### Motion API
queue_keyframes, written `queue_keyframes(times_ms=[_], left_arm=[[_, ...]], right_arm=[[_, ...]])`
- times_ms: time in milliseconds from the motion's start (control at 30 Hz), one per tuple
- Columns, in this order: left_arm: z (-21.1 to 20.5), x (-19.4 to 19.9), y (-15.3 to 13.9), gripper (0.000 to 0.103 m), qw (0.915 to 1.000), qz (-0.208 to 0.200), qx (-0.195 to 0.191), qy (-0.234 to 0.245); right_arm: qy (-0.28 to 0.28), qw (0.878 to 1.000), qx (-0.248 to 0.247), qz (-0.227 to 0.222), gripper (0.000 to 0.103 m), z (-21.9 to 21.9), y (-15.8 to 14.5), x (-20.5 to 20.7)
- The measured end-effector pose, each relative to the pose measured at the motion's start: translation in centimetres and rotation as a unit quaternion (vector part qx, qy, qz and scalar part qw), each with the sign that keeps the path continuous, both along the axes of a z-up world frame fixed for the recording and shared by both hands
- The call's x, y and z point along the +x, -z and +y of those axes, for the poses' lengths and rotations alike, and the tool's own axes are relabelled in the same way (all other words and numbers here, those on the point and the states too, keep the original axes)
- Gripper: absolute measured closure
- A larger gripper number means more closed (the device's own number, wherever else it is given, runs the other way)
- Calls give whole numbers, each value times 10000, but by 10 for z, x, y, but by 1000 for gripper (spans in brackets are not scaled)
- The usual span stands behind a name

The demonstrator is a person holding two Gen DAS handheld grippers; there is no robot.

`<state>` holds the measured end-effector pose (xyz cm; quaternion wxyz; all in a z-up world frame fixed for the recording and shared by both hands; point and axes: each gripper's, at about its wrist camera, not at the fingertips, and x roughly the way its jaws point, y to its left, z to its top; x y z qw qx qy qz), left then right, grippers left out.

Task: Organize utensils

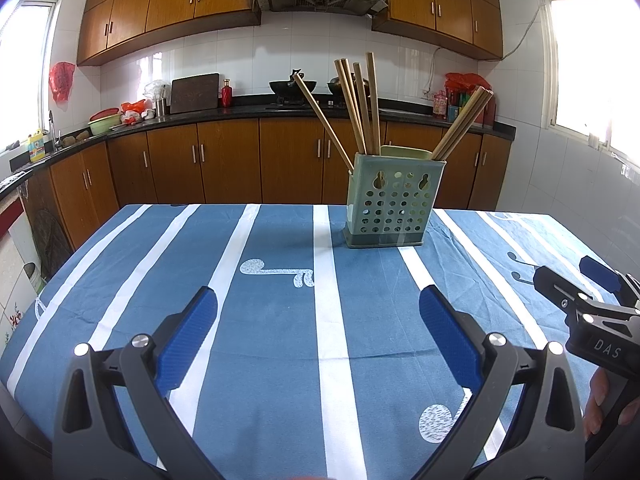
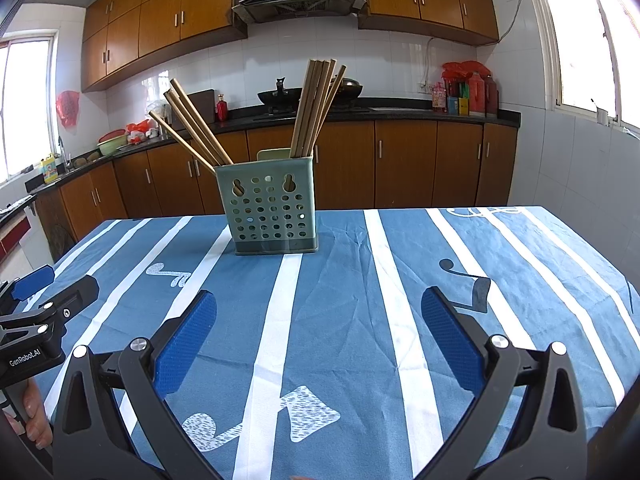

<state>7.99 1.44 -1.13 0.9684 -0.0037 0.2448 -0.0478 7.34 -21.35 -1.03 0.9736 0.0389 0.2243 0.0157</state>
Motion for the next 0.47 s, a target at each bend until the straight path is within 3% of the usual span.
queue_keyframes(times_ms=[467], left_arm=[[2, -2, 3, 4, 10000, 37, 8, -15]], right_arm=[[2, 10000, 4, 6, 2, 1, -1, 0]])
